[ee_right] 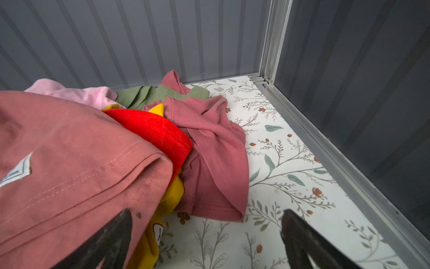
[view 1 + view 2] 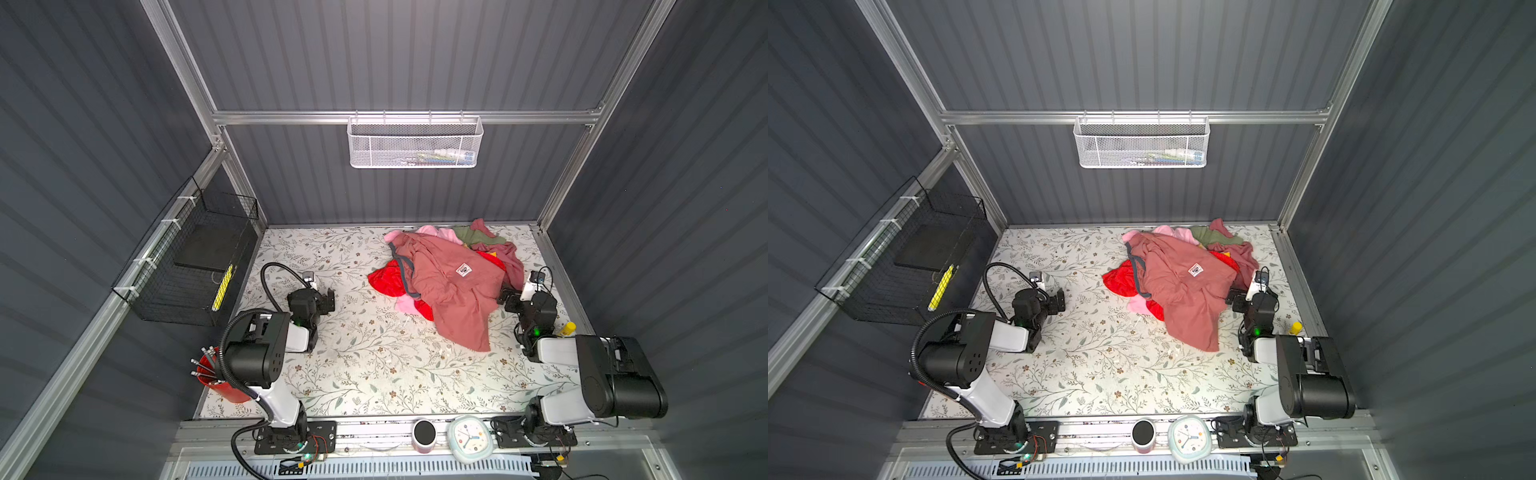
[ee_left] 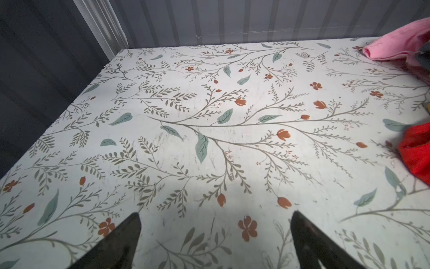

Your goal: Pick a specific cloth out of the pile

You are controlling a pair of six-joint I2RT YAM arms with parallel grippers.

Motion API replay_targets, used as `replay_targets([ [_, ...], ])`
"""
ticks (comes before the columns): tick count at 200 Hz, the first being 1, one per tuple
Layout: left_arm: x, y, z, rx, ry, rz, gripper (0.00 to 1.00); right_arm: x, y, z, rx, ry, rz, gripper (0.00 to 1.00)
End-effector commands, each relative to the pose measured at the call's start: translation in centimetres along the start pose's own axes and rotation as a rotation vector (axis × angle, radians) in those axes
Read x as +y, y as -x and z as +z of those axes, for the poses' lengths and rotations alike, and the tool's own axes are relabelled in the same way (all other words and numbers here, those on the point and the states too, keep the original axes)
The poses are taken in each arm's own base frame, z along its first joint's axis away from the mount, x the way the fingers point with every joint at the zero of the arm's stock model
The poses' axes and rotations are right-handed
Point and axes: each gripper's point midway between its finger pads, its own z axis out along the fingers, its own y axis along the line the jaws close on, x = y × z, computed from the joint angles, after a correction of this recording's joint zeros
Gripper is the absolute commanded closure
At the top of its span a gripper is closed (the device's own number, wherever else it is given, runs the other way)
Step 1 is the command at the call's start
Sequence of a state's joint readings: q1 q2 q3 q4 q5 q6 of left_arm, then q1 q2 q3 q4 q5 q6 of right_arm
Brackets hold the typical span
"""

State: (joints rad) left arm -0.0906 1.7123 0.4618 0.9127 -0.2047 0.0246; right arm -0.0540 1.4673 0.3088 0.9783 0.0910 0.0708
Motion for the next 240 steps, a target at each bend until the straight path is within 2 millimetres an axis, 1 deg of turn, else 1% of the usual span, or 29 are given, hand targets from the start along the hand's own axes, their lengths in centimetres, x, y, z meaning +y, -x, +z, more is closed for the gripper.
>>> replay_targets([
  [1, 0.1, 0.3, 0.1, -0.009, 0.004, 0.005, 0.0, 0.1, 0.9, 0.2, -0.024, 0.009, 0.01, 0.01],
  [145, 0.3, 0.2, 0.3, 0.004, -0.002, -0.007, 0.0, 0.1, 1.0, -0.1, -0.034, 0.012, 0.01, 0.01],
  [158, 0.3, 0.2, 0.3, 0.003, 0.0, -0.008, 0.0, -0.1, 1.2, -0.2, -0.042, 0.0, 0.018, 0.01],
  [164, 0.7, 0.6, 0.2, -0.013, 0.02, -0.014, 0.0, -0.4, 1.4, -0.3, -0.045, -0.016, 0.025, 0.01],
  [176, 1.3, 1.5, 0.0, -0.001, 0.051, -0.028, 0.0, -0.7, 2.1, -0.7, -0.036, -0.038, 0.029, 0.01],
  [181, 1.6, 2.3, -0.1, 0.009, 0.064, -0.033, 0.0, -1.1, 2.4, -0.9, -0.012, -0.06, 0.036, 0.01],
  [182, 1.6, 2.5, -0.1, 0.011, 0.067, -0.036, 0.0, -1.1, 2.7, -0.9, -0.016, -0.065, 0.04, 0.01],
  [185, 1.8, 2.2, -0.2, 0.05, 0.077, -0.041, 0.0, -1.4, 2.7, -1.0, 0.011, -0.08, 0.047, 0.01],
  [191, 2.3, 2.8, -0.4, 0.096, 0.109, -0.066, 0.0, -1.9, 2.8, -1.2, 0.06, -0.104, 0.08, 0.01],
  [198, 2.7, 3.4, -0.7, 0.147, 0.128, -0.087, 0.0, -2.0, 3.7, -1.5, 0.09, -0.105, 0.108, 0.01],
  [200, 2.7, 3.6, -0.8, 0.157, 0.129, -0.09, 0.0, -2.0, 4.3, -1.5, 0.078, -0.1, 0.118, 0.01],
  [203, 2.7, 3.8, -1.0, 0.172, 0.126, -0.092, 0.0, -2.0, 4.4, -1.7, 0.092, -0.099, 0.122, 0.01],
  [209, 2.4, 4.2, -1.3, 0.188, 0.11, -0.094, 0.0, -1.7, 5.0, -2.0, 0.098, -0.083, 0.128, 0.01],
  [218, 2.2, 4.9, -1.9, 0.189, 0.091, -0.115, 0.0, -1.2, 6.4, -2.6, 0.09, -0.056, 0.143, 0.01],
  [222, 2.1, 5.1, -2.1, 0.191, 0.088, -0.129, 0.0, -1.0, 6.5, -2.7, 0.099, -0.046, 0.154, 0.01],
  [224, 2.1, 5.2, -2.2, 0.189, 0.086, -0.135, 0.0, -0.9, 7.4, -3.1, 0.08, -0.038, 0.16, 0.01],
  [226, 2.1, 5.4, -2.4, 0.186, 0.084, -0.143, 0.0, -0.7, 7.8, -3.3, 0.074, -0.031, 0.167, 0.01],
  [233, 2.0, 5.7, -2.7, 0.179, 0.075, -0.162, 0.0, -0.3, 8.9, -3.8, 0.067, -0.008, 0.191, 0.01],
  [240, 1.9, 6.0, -3.0, 0.173, 0.067, -0.18, 0.0, 0.3, 10.0, -4.3, 0.06, 0.023, 0.209, 0.03],
])
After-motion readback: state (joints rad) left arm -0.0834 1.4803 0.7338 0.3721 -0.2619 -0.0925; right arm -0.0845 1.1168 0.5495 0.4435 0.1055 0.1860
